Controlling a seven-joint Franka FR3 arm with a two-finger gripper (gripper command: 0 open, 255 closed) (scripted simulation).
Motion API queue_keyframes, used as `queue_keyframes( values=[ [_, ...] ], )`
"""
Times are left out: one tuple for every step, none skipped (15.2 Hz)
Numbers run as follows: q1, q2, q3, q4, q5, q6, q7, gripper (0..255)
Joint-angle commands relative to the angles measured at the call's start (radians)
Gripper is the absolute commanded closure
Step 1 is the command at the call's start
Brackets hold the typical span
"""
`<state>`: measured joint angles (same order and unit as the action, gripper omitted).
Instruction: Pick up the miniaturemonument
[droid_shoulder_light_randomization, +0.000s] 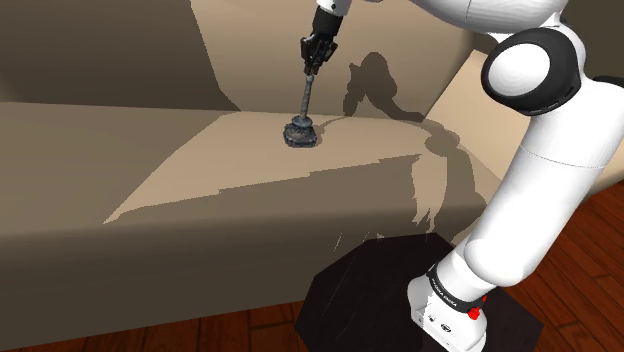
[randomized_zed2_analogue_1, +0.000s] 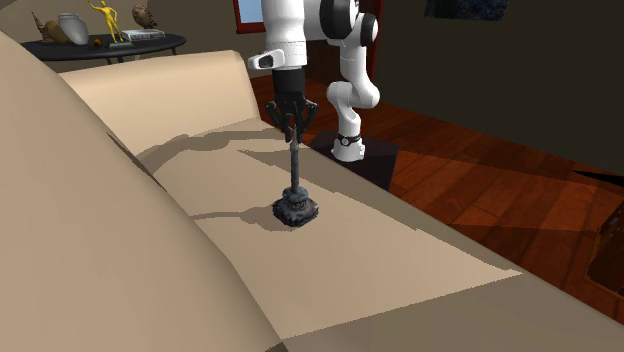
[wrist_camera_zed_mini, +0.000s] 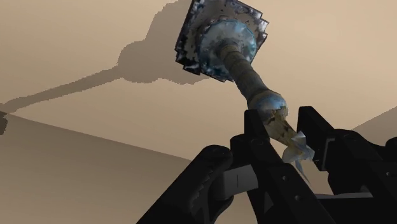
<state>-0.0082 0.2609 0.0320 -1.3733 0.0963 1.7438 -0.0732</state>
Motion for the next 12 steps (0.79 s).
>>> queue_keyframes(
  values=[
    [0.0, 0.004, 0.0, 0.027, -0.001, -0.023, 0.002, 255],
    [0.0, 0.008, 0.0, 0.046, -0.001, -0.038, 0.004, 255],
    [0.0, 0.012, 0.0, 0.066, -0.001, -0.053, 0.005, 255],
    [0.0, 0.017, 0.0, 0.086, -0.002, -0.069, 0.007, 255],
    [0.0, 0.022, 0.0, 0.107, -0.002, -0.085, 0.008, 255],
    [0.0, 0.027, 0.0, 0.129, -0.002, -0.101, 0.01, 255],
    [0.0, 0.033, 0.0, 0.151, -0.003, -0.117, 0.011, 255],
    [0.0, 0.04, 0.0, 0.174, -0.003, -0.134, 0.013, 255],
    [0.0, 0.047, 0.0, 0.199, -0.003, -0.151, 0.014, 255],
    [0.0, 0.054, 0.0, 0.224, -0.003, -0.169, 0.016, 255],
    [0.0, 0.063, 0.001, 0.25, -0.004, -0.187, 0.018, 255],
    [0.0, 0.072, 0.001, 0.278, -0.004, -0.205, 0.019, 255]
  ],
)
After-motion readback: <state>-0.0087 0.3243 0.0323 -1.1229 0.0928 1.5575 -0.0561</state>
